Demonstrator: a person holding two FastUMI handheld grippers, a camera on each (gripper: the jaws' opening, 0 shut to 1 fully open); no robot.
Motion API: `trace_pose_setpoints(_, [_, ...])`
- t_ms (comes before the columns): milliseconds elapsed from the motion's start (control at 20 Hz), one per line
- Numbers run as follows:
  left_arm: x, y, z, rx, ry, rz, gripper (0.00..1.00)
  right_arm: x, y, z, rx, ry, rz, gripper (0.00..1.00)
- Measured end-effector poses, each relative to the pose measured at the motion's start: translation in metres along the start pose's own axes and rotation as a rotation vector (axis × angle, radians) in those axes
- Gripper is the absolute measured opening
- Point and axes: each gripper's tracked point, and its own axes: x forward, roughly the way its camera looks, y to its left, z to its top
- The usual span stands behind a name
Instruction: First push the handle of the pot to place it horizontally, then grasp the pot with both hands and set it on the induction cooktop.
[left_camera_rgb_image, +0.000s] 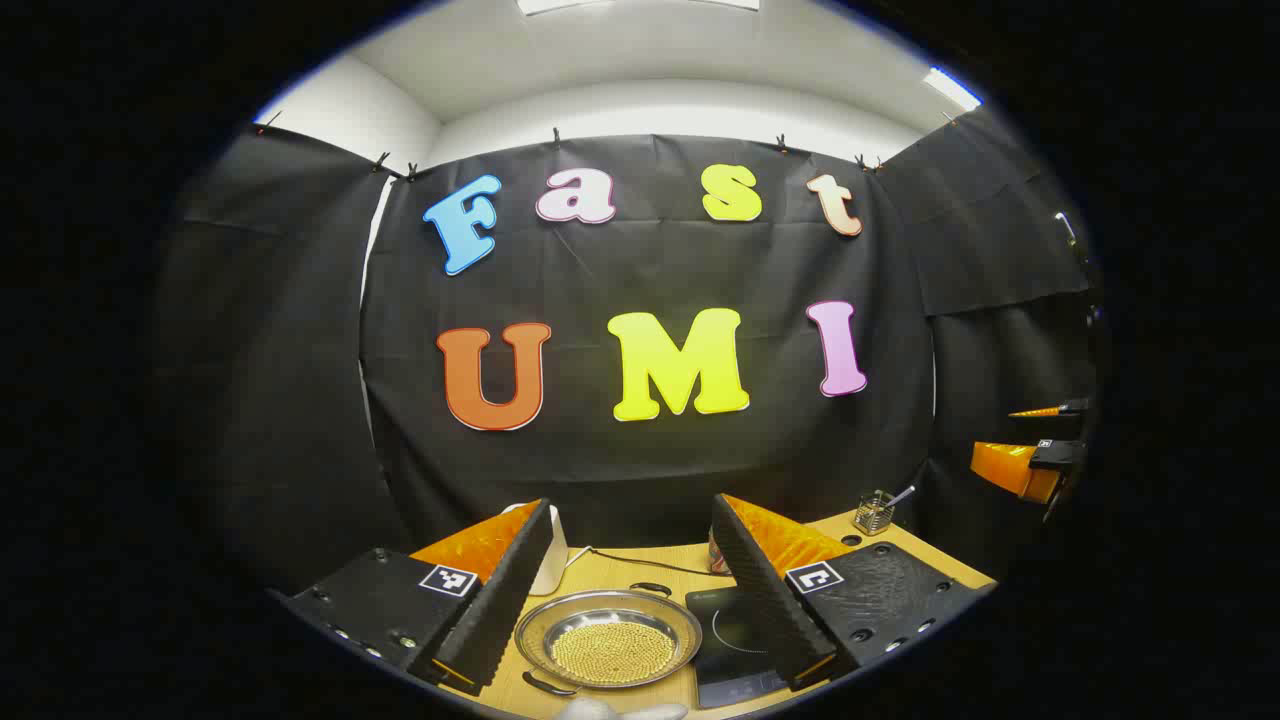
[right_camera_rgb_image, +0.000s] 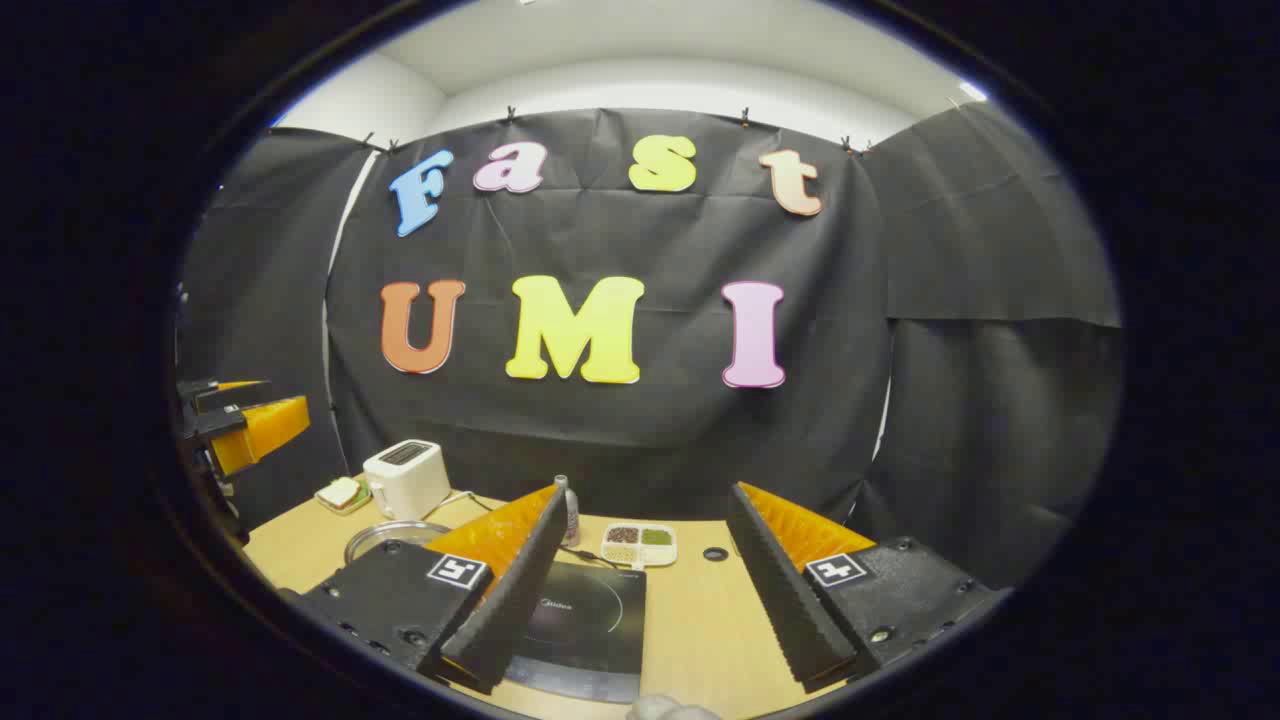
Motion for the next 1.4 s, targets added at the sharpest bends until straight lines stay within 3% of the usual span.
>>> trace_pose_setpoints(900, [-0.004, 0.025, -0.009, -0.011, 0.006, 0.036, 0.96, -0.003, 0.024, 0.002, -0.009, 0.003, 0.041, 0.97])
trace_pose_setpoints(1050, [-0.004, 0.025, -0.018, -0.023, 0.029, 0.02, 0.92, -0.004, 0.028, 0.004, -0.019, 0.001, 0.049, 0.97])
trace_pose_setpoints(1150, [-0.004, 0.018, -0.028, -0.038, 0.076, -0.029, 0.85, -0.004, 0.029, 0.003, -0.021, 0.005, 0.048, 0.97])
trace_pose_setpoints(1200, [-0.004, 0.014, -0.035, -0.049, 0.101, -0.054, 0.6, -0.004, 0.029, 0.003, -0.02, 0.007, 0.048, 0.97])
trace_pose_setpoints(1400, [0.001, 0.028, -0.068, -0.065, 0.206, -0.055, 0.03, -0.004, 0.03, -0.005, -0.023, 0.026, 0.045, 0.97])
